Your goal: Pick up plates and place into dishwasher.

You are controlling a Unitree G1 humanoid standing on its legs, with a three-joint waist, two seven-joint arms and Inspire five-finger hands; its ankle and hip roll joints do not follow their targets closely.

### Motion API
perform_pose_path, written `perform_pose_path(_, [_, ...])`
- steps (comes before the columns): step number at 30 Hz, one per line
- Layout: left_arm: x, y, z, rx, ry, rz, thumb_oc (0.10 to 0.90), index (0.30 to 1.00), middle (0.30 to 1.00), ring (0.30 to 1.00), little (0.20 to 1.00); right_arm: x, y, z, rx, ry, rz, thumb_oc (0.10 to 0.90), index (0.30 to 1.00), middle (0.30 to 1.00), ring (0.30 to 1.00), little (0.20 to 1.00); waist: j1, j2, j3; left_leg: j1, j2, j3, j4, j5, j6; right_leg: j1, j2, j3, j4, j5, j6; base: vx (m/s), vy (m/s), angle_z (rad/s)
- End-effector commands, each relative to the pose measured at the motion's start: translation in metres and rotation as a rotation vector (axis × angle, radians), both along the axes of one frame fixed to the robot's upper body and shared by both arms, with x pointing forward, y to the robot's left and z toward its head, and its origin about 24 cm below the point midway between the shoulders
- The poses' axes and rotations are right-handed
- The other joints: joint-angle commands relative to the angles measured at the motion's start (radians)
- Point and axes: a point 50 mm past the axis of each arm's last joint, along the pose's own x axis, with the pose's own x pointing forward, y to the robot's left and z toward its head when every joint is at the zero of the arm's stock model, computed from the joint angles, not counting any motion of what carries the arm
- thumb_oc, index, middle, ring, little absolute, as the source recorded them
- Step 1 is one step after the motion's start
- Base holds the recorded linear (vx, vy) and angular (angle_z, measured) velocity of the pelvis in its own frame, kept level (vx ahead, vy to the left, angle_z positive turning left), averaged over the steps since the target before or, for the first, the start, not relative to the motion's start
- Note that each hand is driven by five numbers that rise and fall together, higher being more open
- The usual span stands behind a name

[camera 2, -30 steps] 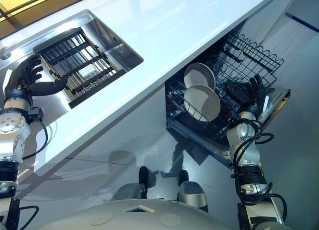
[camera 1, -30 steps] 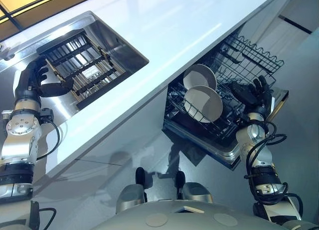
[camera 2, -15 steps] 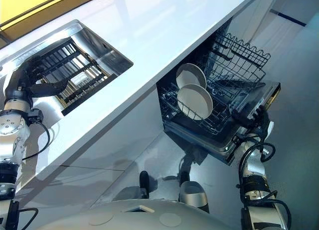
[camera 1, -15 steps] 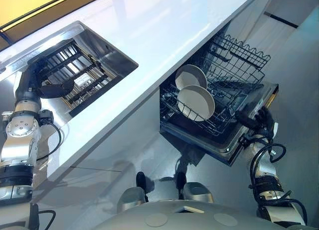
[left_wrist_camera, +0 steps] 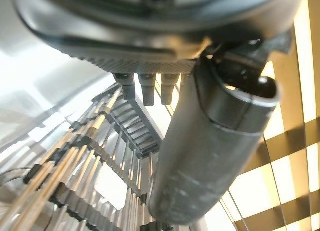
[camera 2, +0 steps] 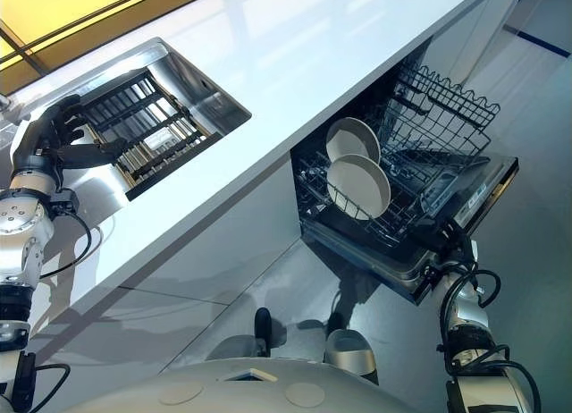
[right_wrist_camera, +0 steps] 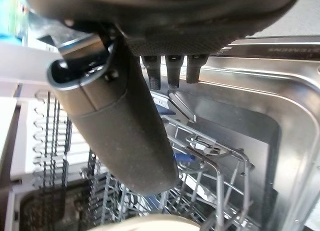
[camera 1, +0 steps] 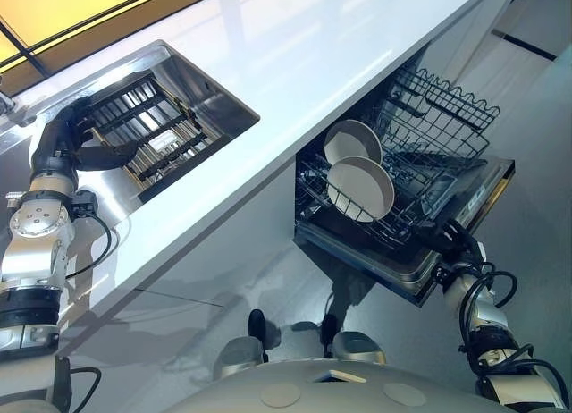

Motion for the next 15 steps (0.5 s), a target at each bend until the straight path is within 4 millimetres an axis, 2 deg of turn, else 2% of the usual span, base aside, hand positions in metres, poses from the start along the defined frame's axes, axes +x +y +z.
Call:
perform_pose_path(1, [0.020, -0.019, 0.084, 0.167, -0.251, -0.106, 0.800, 0.900, 0.900, 0.900, 0.900, 0.057, 0.028, 0.046, -0.041, -0.188, 0.301, 0.800, 0.900, 0.900, 0.900, 0.900, 0.043, 0.024, -0.049, -0.047, -0.023, 0.044, 0.088, -0.120, -0.001, -0.098, 0.048, -0.036, 0.221, -0.160, 0.008, 0.01, -0.029, 0.10])
perform_pose_path(5, [0.024, -0.022, 0.088, 0.175, -0.251, -0.123, 0.800, 0.900, 0.900, 0.900, 0.900, 0.074, 0.049, 0.061, -0.035, -0.193, 0.538, 0.800, 0.900, 0.900, 0.900, 0.900, 0.055, 0.013, -0.044, -0.053, -0.023, 0.032, 0.095, -0.118, -0.002, -0.098, 0.051, -0.040, 0.225, -0.161, 0.004, 0.02, -0.026, 0.11])
perform_pose_path(8, [0.028, -0.021, 0.090, 0.177, -0.253, -0.135, 0.800, 0.900, 0.900, 0.900, 0.900, 0.088, 0.079, 0.079, 0.071, -0.253, 0.776, 0.800, 0.900, 0.900, 0.900, 0.900, 0.065, 0.005, -0.041, -0.053, -0.025, 0.025, 0.096, -0.117, -0.003, -0.093, 0.052, -0.043, 0.224, -0.161, 0.001, 0.03, -0.010, 0.11])
perform_pose_path(13, [0.033, -0.020, 0.086, 0.174, -0.250, -0.142, 0.800, 0.900, 0.900, 0.900, 0.900, 0.109, 0.110, 0.113, 0.196, -0.425, 0.883, 0.800, 0.900, 0.900, 0.900, 0.900, 0.075, -0.001, -0.038, -0.050, -0.027, 0.016, 0.102, -0.119, -0.002, -0.085, 0.053, -0.042, 0.225, -0.164, -0.005, 0.04, 0.013, 0.10])
perform_pose_path(14, [0.035, -0.021, 0.084, 0.170, -0.249, -0.143, 0.800, 0.900, 0.900, 0.900, 0.900, 0.116, 0.120, 0.124, 0.218, -0.486, 0.895, 0.800, 0.900, 0.900, 0.900, 0.900, 0.079, -0.001, -0.039, -0.051, -0.028, 0.014, 0.104, -0.120, -0.002, -0.085, 0.053, -0.041, 0.225, -0.164, -0.006, 0.02, 0.023, 0.06])
perform_pose_path(15, [0.036, -0.021, 0.084, 0.169, -0.249, -0.143, 0.800, 0.900, 0.900, 0.900, 0.900, 0.117, 0.122, 0.127, 0.223, -0.499, 0.898, 0.800, 0.900, 0.900, 0.900, 0.900, 0.079, -0.001, -0.038, -0.051, -0.028, 0.014, 0.105, -0.120, -0.002, -0.085, 0.053, -0.041, 0.226, -0.164, -0.006, 0.04, 0.042, 0.02])
